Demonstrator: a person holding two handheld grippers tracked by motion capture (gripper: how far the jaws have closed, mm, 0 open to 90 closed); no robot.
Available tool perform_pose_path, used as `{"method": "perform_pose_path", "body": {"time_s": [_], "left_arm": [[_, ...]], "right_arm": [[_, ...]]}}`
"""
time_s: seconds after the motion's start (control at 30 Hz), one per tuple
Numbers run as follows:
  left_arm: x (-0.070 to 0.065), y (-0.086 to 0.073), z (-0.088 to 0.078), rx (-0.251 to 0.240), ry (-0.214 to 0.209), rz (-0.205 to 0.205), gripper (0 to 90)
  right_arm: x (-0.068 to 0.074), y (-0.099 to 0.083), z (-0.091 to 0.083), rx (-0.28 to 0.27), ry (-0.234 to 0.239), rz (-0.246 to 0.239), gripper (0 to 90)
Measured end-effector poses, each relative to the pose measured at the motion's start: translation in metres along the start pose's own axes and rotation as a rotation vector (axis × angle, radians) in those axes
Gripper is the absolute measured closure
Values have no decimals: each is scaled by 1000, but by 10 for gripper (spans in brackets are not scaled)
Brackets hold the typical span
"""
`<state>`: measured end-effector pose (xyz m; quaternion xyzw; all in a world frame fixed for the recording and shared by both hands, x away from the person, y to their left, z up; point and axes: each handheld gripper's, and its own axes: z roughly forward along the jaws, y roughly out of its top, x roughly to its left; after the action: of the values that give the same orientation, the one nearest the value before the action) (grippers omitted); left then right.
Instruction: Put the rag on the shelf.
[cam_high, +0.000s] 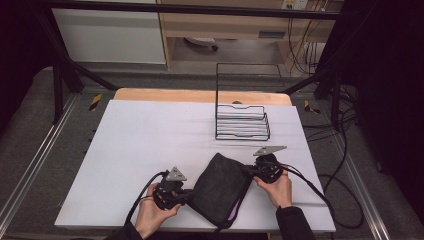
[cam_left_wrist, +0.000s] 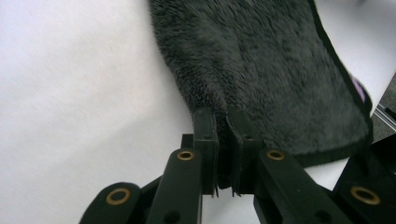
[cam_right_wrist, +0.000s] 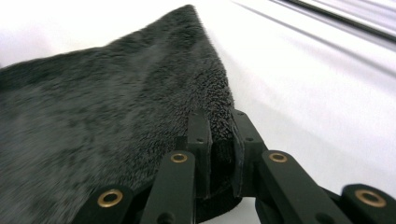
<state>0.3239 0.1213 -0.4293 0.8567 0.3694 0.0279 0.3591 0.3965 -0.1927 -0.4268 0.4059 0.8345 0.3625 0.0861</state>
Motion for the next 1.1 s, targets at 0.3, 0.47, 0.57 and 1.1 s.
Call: {"method": "perform_pose_path", "body": {"time_s": [0.3, 0.47, 0.57, 1.1], "left_arm": [[6, -1, -1, -14, 16, 57, 608], [14, 4, -6, -39, 19, 62, 565], [16, 4, -4, -29, 11, 59, 630], [7, 0, 4, 50, -50, 33, 842]], "right_arm": [[-5, -17, -5, -123, -78, 50, 458], [-1, -30, 1, -80, -81, 96, 426], [0, -30, 4, -82, -75, 124, 470], [-4, -2, 18, -60, 14, 116, 783]]}}
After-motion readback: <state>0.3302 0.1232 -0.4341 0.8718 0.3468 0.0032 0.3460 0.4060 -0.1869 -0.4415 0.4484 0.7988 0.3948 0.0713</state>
